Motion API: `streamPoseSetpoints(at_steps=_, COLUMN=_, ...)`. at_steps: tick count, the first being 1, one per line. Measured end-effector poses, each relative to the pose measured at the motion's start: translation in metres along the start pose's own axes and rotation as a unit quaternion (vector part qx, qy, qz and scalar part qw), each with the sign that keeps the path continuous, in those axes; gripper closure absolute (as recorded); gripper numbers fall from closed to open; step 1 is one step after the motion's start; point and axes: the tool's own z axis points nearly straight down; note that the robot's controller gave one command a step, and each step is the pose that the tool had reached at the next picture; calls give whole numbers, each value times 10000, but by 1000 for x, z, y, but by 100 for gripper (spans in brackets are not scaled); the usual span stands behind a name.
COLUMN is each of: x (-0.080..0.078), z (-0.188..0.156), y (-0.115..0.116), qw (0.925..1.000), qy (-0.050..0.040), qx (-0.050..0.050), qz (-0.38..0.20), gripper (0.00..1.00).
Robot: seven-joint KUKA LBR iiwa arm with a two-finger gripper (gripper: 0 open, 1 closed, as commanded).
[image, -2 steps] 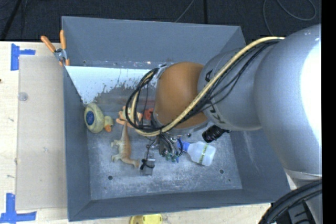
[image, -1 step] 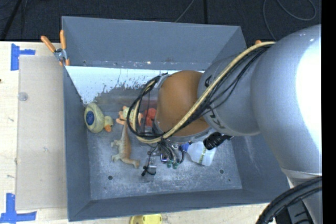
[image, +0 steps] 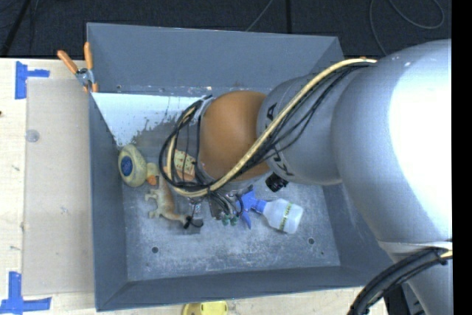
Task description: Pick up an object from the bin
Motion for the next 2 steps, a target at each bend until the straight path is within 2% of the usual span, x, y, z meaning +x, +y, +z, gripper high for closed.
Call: streamPoseSetpoints(at_steps=2, x=1, z=-4, y=0, qw=10000, qy=18, qx=3, qz=5, gripper=100)
